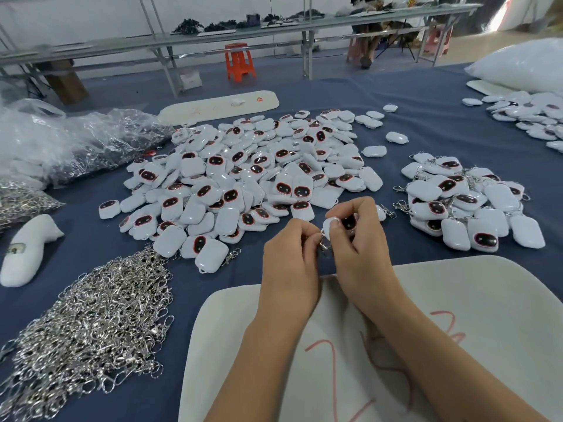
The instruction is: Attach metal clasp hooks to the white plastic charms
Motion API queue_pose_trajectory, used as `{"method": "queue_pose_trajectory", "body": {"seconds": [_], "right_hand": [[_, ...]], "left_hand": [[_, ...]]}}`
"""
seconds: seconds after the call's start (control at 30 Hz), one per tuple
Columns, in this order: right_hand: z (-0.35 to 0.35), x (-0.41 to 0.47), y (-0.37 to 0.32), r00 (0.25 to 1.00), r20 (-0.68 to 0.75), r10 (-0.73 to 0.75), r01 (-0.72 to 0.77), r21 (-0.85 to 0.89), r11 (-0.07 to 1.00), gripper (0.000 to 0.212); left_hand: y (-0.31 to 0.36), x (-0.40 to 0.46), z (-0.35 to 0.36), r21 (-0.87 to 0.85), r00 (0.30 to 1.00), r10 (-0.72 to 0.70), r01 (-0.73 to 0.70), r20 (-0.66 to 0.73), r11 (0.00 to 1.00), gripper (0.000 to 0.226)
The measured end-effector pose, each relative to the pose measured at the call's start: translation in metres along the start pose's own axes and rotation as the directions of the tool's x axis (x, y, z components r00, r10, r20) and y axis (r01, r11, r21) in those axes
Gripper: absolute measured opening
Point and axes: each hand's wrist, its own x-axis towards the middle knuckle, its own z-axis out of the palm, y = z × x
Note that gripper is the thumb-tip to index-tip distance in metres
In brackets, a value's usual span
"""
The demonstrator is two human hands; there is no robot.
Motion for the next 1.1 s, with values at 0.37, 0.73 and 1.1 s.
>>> {"method": "queue_pose_trajectory", "body": {"seconds": [0.37,0.73,1.1], "right_hand": [[0.001,0.000,-0.003,0.991,-0.006,0.136,-0.129,0.280,0.951,0.004],[-0.005,0.001,0.001,0.999,0.036,0.004,-0.011,0.203,0.979,0.011],[-0.015,0.008,0.006,0.940,0.324,-0.107,0.065,0.139,0.988,0.036]], "left_hand": [[0.001,0.005,-0.004,-0.201,1.000,-0.020,0.020,0.005,0.979,0.025],[-0.004,0.009,-0.011,-0.203,0.994,-0.081,0.093,0.067,0.975,0.040],[-0.009,0.010,-0.022,-0.083,0.976,-0.158,0.172,0.151,0.982,0.020]]}}
